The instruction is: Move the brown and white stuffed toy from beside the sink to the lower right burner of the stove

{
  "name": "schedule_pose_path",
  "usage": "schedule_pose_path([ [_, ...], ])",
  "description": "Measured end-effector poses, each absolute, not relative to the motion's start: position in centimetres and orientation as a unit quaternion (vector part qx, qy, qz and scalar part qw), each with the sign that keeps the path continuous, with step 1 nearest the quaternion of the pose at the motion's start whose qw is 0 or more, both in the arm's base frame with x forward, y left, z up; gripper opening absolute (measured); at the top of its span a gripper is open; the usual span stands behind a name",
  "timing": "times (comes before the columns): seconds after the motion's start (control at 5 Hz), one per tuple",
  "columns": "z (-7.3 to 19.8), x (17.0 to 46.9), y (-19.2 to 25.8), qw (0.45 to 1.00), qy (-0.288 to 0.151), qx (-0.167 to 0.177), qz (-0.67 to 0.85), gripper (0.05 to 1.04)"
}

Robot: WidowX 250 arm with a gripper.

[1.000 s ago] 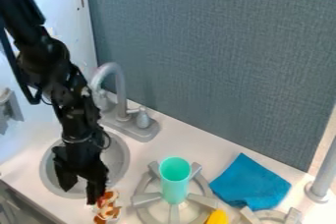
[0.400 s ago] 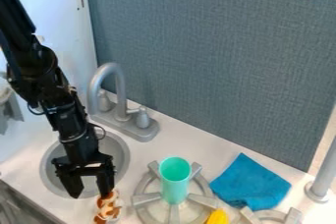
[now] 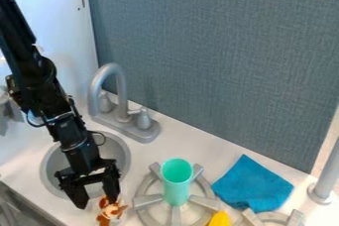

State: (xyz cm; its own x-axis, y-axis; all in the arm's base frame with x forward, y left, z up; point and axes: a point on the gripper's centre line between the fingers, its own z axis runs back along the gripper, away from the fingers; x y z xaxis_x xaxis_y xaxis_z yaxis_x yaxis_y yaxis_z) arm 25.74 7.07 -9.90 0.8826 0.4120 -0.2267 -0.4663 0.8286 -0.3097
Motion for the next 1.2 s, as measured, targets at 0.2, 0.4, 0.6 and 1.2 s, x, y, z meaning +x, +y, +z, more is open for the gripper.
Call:
schedule_pose_path([
  [0.2,-10.6,26.2,7.1,0.948,0.079,-0.18,0.249,1.001],
  [0.4,-11.0,27.0,6.8,0.946,0.081,-0.176,0.26,0.949],
  [0.6,-11.2,27.3,6.5,0.947,0.087,-0.165,0.261,0.692],
  [1.2,-9.0,25.3,6.6,0.974,0.075,-0.117,0.178,0.589],
])
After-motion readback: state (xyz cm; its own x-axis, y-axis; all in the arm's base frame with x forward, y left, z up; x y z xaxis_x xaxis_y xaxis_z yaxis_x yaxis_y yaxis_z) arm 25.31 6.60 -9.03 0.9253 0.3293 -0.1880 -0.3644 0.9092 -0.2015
